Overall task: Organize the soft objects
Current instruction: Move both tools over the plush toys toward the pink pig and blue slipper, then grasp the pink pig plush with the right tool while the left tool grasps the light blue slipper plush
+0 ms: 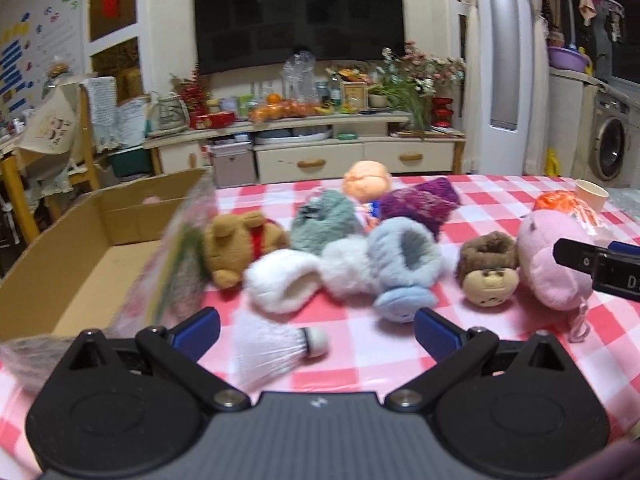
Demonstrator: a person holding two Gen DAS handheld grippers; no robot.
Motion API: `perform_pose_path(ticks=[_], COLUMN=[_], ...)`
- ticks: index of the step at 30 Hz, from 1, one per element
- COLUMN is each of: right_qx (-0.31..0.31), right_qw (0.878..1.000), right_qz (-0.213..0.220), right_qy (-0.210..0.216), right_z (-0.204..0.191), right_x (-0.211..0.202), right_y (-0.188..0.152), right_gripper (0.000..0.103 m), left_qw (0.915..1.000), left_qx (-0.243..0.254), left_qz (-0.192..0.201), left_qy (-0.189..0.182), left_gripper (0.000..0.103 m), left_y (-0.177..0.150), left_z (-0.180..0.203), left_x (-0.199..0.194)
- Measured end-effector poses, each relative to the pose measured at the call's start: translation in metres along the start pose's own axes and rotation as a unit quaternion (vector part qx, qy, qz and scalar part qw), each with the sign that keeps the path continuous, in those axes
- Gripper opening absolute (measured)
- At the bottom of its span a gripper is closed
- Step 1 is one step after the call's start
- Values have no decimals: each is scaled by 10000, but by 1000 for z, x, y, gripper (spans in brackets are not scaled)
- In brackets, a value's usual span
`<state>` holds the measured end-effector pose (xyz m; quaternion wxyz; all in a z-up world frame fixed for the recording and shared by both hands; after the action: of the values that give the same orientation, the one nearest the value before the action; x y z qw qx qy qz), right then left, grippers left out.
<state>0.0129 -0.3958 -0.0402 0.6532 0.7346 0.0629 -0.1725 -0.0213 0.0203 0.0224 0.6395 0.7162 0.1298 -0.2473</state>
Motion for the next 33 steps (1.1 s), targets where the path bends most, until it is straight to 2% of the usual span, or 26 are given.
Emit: perform_pose_path(ticks=[7, 14, 18, 21, 25, 30, 32, 33], right_qx=[890, 1922, 2144, 2054, 2226, 1970, 2212, 2370], right_qw=[9959, 9790, 9728, 9741, 9686, 9735, 9676, 9634], right_qz=[-185, -476, -565, -558, -678, -665, -684, -696], right_qy=[2, 481, 668, 761, 878, 956, 1010, 1043], right_z=[27, 39, 42, 36, 34, 15, 17, 20], right_x=[-22, -55, -69, -80, -89, -114, -129, -130], right_y=[-8, -33, -40, -45, -51, -58, -64, -64], right_gripper=[103, 103, 103, 103, 103, 103, 103, 103], left_qw=[9994, 9991, 9988, 9984, 9978, 9966, 9965, 9965], left_qx=[19, 291, 310, 286, 345, 351, 424, 474], left_qz=[-132, -138, -239, -347, -451, -693, -693, -662], left_qy=[-309, -274, -289, -355, -354, -276, -204, -177], left_gripper=[102, 94, 87, 84, 72, 53, 41, 39], left_y=[9, 26, 33, 36, 38, 32, 30, 30], left_z=[35, 57, 61, 64, 67, 68, 71, 72], left_x=[33, 68, 89, 104, 122, 138, 139, 138])
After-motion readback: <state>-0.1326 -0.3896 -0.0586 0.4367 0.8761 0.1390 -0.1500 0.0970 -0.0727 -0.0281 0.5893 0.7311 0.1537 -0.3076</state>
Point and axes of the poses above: each gripper's, at about its wrist camera, not at the fingertips, and x roughly the way its jaws point, z to its right, y to its top, the point moved 10 cm from there along x, roughly the way its jaws point, and after that the axes turned 2 degrees about -y, right-handed, at the moved point
